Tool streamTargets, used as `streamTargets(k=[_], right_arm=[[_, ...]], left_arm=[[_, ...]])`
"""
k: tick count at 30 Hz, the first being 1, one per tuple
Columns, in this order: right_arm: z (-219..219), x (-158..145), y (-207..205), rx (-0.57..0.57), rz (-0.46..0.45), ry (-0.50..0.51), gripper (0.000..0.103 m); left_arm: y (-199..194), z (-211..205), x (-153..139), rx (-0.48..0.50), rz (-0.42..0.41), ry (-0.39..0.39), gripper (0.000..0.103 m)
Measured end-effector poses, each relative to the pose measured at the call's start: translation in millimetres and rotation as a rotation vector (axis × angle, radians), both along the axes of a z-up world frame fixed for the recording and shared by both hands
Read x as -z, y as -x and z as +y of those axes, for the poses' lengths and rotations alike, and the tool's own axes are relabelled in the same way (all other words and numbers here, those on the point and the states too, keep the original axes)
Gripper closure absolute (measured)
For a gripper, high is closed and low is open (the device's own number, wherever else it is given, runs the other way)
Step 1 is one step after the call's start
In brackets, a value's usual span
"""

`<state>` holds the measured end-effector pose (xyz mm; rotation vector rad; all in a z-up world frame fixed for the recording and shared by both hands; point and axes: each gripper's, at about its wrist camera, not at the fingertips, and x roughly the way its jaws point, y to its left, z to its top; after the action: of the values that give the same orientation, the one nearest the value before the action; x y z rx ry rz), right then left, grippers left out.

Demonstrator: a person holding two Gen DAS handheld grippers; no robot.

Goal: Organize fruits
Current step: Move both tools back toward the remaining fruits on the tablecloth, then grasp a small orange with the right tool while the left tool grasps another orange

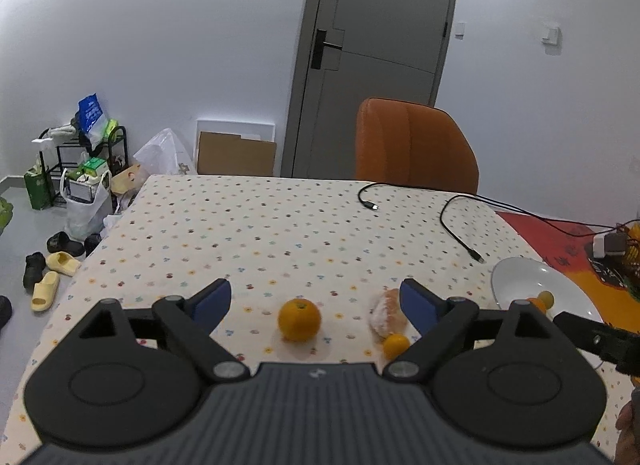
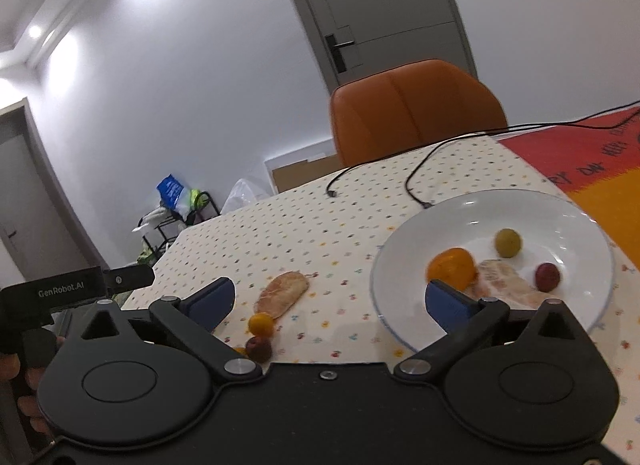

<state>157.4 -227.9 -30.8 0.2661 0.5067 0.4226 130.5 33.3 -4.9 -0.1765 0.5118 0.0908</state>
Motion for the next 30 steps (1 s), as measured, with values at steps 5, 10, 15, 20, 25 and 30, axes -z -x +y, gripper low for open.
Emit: streamTargets(k=[5,10,15,20,25,30], right_arm=[[19,1,-5,-0.035,0.007,0.027,0.0],[32,5,-14,-0.058,0.017,0.042,0.004],[44,13,-22,-0.081,0.042,0.051,0.018],[55,23,-30,-0.106,0.077,0.06,0.026],[66,30,-38,-0.127,0.096,0.064,0.032],[79,36,-47,-0.148,0.12,0.067,0.041]], left_arm=[[-2,13,6,-0.014,0.004,0.014,0.013],[-7,23,14,-0.015,0.024,0.033,0.014],[-13,31,24,-0.011,0.035,0.056,0.015],[-20,36,35,-0.01,0.053,0.071,0.019],[-30,35,44,-0.008,0.07,0.085,0.025],[-42,34,52,0.008,0.096,0.098,0.031]])
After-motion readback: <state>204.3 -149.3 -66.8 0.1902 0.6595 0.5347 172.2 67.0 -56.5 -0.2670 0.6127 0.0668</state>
